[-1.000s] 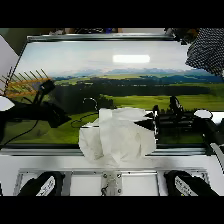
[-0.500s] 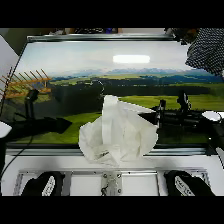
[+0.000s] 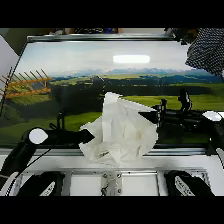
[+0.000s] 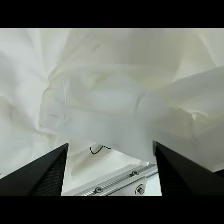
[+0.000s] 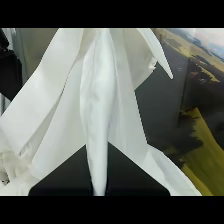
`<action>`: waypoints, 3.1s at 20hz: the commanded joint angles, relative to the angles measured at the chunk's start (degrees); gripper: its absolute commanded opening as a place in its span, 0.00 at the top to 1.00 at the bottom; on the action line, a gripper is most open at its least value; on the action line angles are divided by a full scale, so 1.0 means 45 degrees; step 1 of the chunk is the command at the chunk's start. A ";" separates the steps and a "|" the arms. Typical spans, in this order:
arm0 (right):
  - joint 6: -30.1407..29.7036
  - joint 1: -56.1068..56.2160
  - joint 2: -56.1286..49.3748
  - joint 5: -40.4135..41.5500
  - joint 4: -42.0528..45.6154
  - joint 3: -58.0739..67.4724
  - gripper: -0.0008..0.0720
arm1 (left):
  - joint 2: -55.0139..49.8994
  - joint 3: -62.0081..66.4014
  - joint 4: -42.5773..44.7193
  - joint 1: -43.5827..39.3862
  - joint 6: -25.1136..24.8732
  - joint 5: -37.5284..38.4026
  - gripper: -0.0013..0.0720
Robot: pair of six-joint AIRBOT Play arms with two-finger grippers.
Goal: Fold the clothes and pants, and hang the long-sleeved shirts on hangers.
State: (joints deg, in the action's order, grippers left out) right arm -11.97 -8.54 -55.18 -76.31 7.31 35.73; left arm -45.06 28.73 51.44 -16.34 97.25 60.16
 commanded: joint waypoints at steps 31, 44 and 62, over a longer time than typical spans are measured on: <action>0.0005 0.0015 0.0141 -0.0466 -0.0015 0.0015 0.98 | 0.2521 -0.5644 -0.6387 0.0005 0.6241 -0.4935 0.24; 0.1783 -0.0690 0.1632 -0.0437 0.0423 0.0029 0.98 | -0.1758 -0.2239 -0.5901 0.0918 0.2429 -0.4396 0.97; 0.6339 -0.1783 0.5644 -0.2288 0.2477 0.0029 0.98 | -0.3007 0.5566 0.1331 0.5013 0.0879 -0.0359 0.97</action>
State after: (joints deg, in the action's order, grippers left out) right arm 13.93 -16.53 -31.07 -85.45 18.04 35.79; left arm -54.94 47.46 55.42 6.83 103.42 57.08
